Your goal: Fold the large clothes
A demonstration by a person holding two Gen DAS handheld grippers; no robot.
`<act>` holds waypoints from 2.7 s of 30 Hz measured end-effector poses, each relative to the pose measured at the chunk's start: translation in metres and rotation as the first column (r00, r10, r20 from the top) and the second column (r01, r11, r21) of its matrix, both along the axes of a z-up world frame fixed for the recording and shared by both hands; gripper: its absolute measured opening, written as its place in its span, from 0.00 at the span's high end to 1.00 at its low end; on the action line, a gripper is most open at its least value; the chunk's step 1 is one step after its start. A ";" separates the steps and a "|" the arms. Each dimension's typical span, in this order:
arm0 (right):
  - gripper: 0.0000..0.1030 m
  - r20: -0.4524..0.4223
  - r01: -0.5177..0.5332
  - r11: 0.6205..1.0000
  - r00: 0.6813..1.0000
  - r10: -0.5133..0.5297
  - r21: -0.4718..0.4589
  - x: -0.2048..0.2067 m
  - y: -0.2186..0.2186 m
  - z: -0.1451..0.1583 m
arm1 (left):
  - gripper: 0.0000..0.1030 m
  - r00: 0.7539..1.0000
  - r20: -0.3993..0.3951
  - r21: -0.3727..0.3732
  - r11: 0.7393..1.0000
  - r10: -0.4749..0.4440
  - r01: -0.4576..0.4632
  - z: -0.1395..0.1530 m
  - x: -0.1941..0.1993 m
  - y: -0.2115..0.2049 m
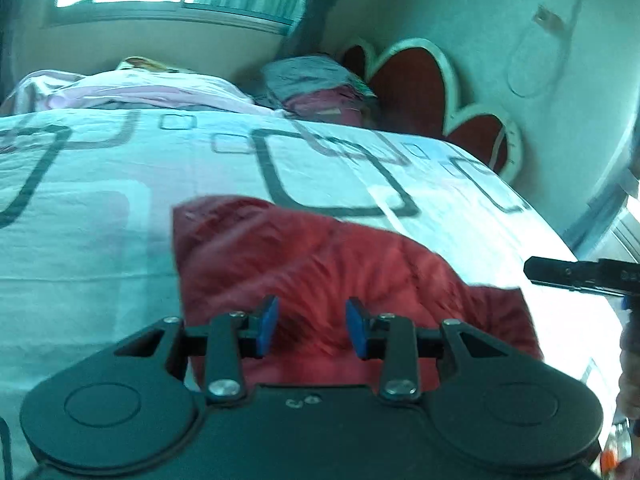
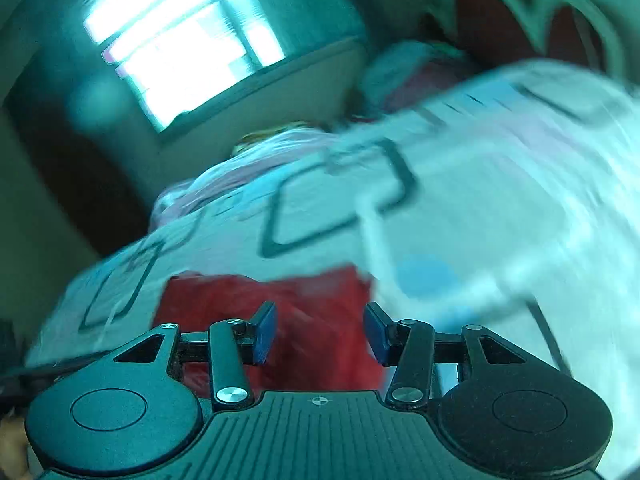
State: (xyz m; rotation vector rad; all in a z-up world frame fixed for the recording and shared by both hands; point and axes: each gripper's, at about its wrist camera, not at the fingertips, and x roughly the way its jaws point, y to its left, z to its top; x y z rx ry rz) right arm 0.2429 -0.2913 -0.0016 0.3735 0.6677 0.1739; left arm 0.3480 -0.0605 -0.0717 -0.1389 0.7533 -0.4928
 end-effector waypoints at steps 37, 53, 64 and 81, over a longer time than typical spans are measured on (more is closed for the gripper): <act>0.71 -0.117 -0.043 0.998 0.992 0.049 0.053 -0.008 -0.019 -0.022 | 0.64 0.985 0.019 0.059 0.984 -0.170 0.168 0.013 -0.041 -0.025; 0.74 -0.121 -0.153 0.988 0.981 0.152 0.000 -0.055 -0.003 -0.008 | 0.64 0.982 -0.037 0.030 0.982 -0.185 0.186 0.020 -0.093 -0.017; 0.74 -0.185 -0.283 0.953 0.947 0.261 -0.103 -0.112 0.054 -0.023 | 0.65 0.981 -0.145 0.067 0.988 -0.130 0.141 -0.001 -0.151 -0.002; 0.74 -0.124 -0.252 0.957 0.964 0.236 -0.140 -0.123 0.059 -0.013 | 0.66 0.996 -0.012 0.042 0.995 -0.093 0.093 0.023 -0.160 0.003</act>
